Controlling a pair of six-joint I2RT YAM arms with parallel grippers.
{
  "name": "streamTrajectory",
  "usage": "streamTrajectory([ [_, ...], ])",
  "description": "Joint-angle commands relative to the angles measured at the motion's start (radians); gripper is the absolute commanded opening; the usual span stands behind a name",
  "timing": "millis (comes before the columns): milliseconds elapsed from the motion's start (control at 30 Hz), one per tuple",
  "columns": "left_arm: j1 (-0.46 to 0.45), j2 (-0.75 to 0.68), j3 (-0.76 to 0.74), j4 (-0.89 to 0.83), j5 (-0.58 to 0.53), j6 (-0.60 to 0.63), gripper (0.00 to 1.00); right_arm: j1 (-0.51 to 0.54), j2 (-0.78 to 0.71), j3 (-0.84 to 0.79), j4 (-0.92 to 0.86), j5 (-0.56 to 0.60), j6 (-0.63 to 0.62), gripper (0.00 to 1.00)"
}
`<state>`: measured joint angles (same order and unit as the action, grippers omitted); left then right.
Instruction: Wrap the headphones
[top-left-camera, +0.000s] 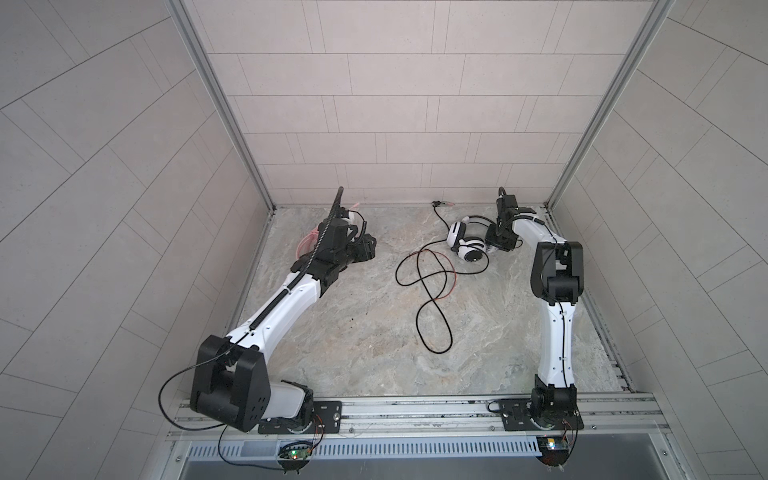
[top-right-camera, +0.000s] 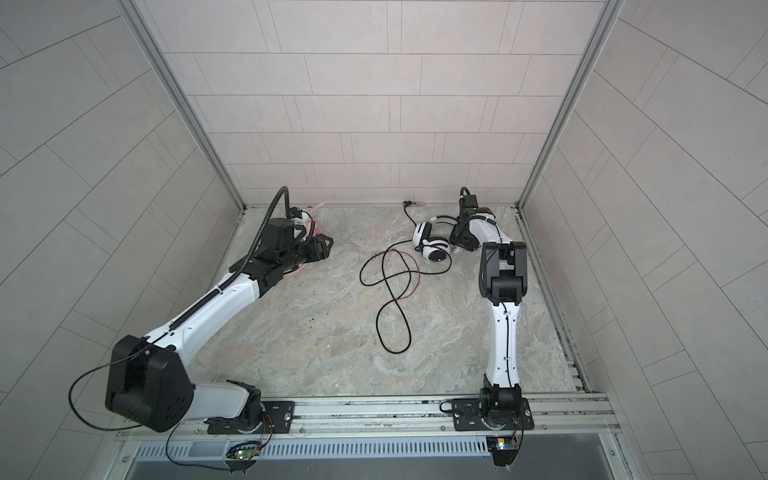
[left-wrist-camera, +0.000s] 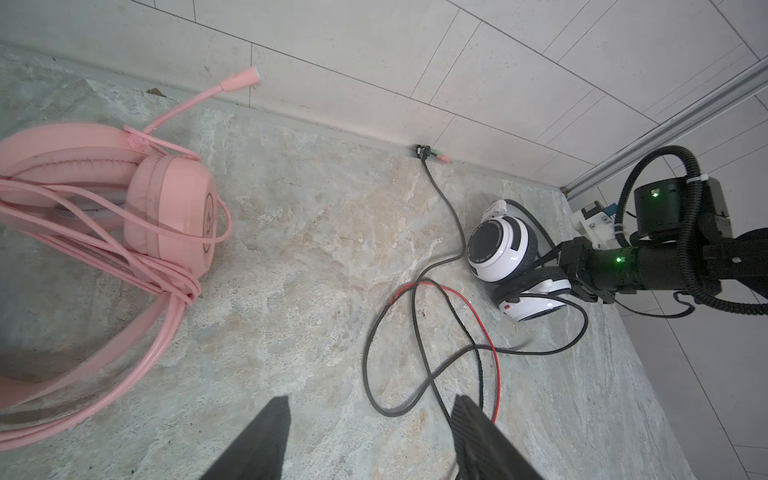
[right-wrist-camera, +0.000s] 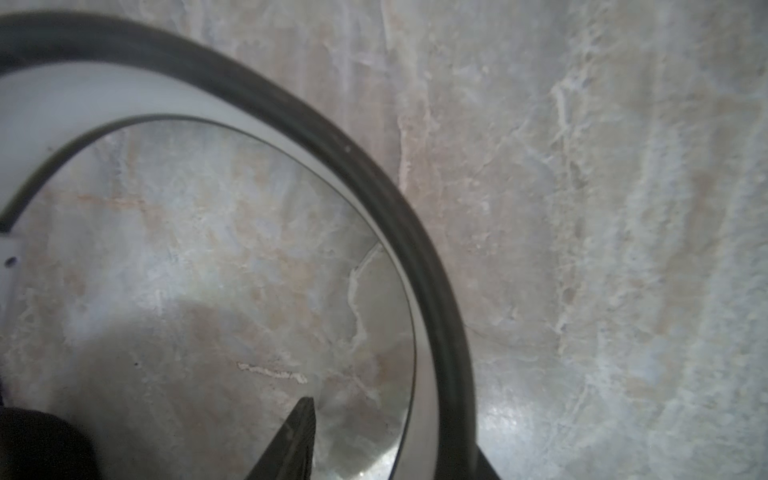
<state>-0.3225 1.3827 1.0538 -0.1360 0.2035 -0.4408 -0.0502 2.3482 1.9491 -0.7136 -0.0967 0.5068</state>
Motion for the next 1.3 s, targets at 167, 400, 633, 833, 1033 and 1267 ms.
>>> streamTrajectory([
  [167,-0.020,-0.006,0.034,0.041,0.063,-0.018,0.67,0.010,-0.136,-0.165,0.199,-0.071,0.006,0.10],
  [400,-0.025,0.042,0.061,0.097,0.289,-0.048,0.67,0.101,-0.497,-0.463,0.363,0.070,-0.124,0.08],
  [633,-0.107,0.084,0.106,0.143,0.412,-0.018,0.75,0.383,-0.950,-0.892,0.706,0.387,-0.434,0.08],
  [833,-0.195,0.138,0.264,-0.092,0.329,0.127,0.74,0.561,-1.095,-0.983,0.772,0.554,-0.575,0.08],
  [1033,-0.251,0.149,0.299,-0.177,0.217,0.192,0.74,0.615,-1.095,-0.923,0.727,0.551,-0.573,0.08],
  [1267,-0.276,0.220,0.410,-0.328,0.064,0.272,0.72,0.690,-1.114,-0.895,0.712,0.538,-0.571,0.08],
])
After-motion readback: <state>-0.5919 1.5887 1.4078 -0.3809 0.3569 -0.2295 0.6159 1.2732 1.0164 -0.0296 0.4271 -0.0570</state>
